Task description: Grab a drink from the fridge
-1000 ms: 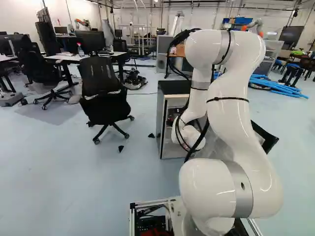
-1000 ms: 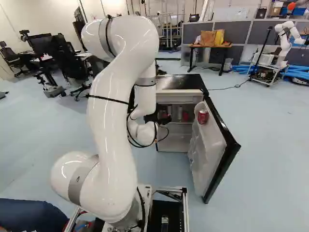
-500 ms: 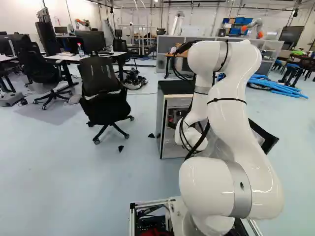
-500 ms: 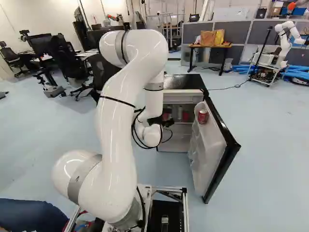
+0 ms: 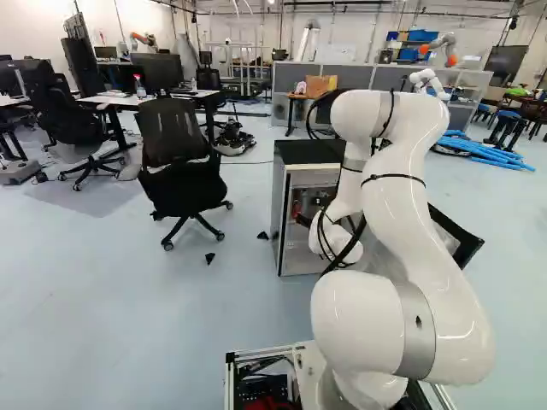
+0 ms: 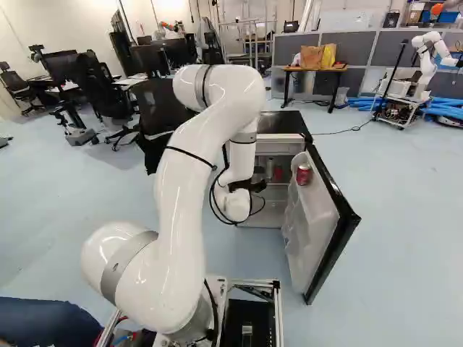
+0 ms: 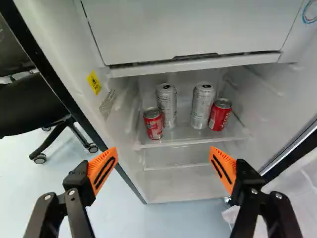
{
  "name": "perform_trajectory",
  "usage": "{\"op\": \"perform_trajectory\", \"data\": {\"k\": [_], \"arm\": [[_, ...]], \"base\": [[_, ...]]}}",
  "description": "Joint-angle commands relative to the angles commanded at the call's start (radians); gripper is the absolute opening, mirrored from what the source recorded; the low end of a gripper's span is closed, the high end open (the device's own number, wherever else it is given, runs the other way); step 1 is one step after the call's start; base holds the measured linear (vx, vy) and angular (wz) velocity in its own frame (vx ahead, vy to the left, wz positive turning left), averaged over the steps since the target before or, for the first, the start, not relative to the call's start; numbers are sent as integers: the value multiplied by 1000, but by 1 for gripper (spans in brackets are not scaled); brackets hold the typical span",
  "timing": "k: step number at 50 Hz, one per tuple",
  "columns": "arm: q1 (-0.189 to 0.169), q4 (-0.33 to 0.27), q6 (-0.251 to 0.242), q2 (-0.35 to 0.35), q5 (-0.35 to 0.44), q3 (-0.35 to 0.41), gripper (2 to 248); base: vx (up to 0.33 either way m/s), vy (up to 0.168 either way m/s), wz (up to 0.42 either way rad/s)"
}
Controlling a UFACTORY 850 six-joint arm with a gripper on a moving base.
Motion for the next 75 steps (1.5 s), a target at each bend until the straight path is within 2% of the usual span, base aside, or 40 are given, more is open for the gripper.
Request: {"op": "perform_trajectory", "data": {"k": [20, 39, 55, 75], "arm": [[-47, -57, 0, -102, 0, -113, 247], [-83, -104, 0, -138, 0, -186, 247], [-93, -110, 0, -166, 0, -244, 247], [-84, -110, 0, -194, -7, -300, 247]], "base": [[0, 0, 0], [0, 0, 0], [0, 0, 0], [0, 0, 0]]}}
